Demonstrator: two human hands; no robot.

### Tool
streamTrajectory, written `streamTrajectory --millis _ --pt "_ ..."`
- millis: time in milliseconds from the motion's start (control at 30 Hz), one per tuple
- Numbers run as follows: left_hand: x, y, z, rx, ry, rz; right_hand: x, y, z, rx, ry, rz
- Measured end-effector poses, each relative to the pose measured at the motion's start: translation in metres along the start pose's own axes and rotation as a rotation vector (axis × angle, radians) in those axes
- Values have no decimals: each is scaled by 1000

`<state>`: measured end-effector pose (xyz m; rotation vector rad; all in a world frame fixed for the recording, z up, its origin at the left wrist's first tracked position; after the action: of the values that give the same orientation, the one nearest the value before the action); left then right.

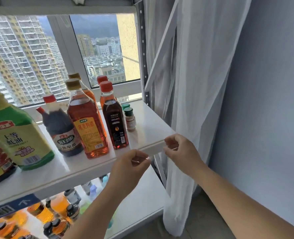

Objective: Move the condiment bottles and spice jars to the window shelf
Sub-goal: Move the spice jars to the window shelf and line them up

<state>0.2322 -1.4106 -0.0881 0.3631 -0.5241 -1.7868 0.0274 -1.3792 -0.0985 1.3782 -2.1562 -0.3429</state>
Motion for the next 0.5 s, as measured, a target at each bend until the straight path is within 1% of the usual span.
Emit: streamTrajectory --millis 100,267,433,500 --pt "-17 -10 4 -30 8 -66 -31 18 11 -27 -65 -43" --pt "-67 -25 6 -42 17 -78 -99 46 20 -41 -146 -69" --pt "-140 -48 -1 -83 72 -130 -183 78 20 -78 -197 -102" --pt "-174 -55 -4 -85 82 -174 -219 88 19 -73 -222 -72"
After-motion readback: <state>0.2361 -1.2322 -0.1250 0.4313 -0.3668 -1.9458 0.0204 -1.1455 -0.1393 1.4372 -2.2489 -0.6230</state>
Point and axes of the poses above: each hand's wrist, its own x-axis towards the middle knuckle, its own y-axis out of the back of the hand, z = x × y, the point moved 3 cm from there along x, towards the middle knuckle, and after that the axes turned 6 degrees about y, right-handed, at the moved point
